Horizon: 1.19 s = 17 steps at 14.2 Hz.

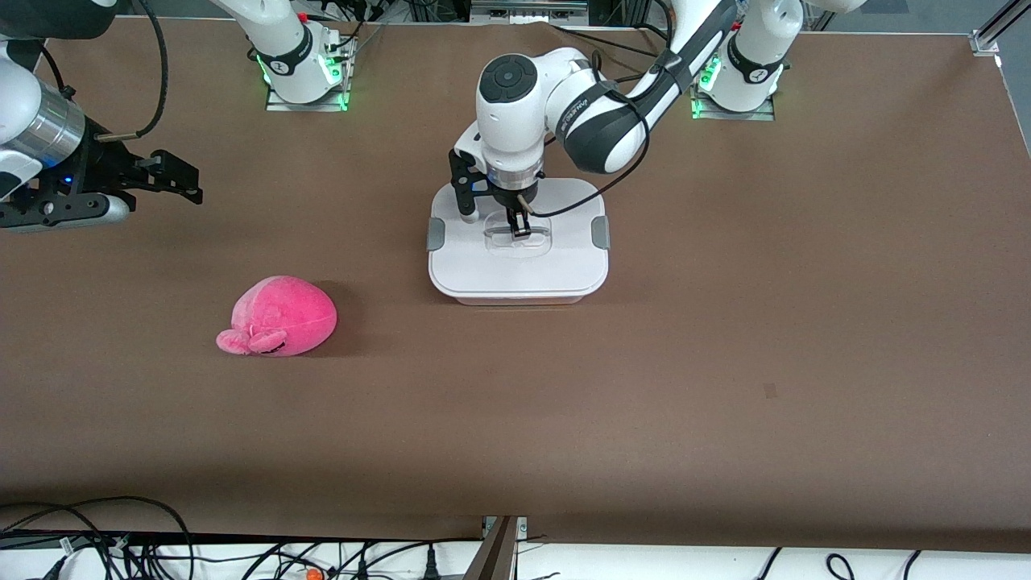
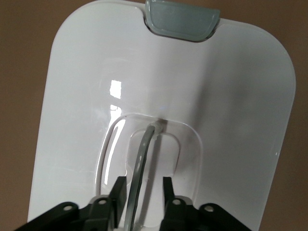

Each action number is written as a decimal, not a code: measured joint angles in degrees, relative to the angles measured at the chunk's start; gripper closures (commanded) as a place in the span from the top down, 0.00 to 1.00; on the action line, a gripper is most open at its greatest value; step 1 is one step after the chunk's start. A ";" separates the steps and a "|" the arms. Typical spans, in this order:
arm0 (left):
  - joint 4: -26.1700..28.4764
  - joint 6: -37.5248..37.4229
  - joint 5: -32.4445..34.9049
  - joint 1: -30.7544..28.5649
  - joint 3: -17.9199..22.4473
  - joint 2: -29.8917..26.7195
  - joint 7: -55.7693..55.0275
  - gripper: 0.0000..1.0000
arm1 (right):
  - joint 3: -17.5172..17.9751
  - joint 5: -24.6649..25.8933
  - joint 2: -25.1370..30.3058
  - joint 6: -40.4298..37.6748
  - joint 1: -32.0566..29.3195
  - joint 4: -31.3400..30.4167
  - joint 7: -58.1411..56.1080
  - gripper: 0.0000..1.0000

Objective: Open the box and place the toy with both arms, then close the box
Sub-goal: 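Lower the left gripper and grasp the lid handle, then lift the lid off with the left gripper while the right gripper reaches the toy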

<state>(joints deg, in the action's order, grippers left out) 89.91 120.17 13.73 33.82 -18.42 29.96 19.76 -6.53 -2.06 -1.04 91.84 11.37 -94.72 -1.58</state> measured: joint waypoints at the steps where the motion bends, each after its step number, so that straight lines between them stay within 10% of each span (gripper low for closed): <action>1: -0.01 0.01 0.02 0.01 -0.04 0.00 0.00 0.00 | 0.00 0.00 0.00 0.00 0.00 0.00 0.00 1.00; 17: -1.60 -8.89 -2.89 -5.26 -0.79 -6.41 6.34 0.00 | -0.03 0.00 -0.07 0.10 -0.01 0.01 0.00 1.00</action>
<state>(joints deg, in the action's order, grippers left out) 88.31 111.28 10.84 28.56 -19.21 23.55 26.10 -6.55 -2.06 -1.11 91.94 11.36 -94.71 -1.58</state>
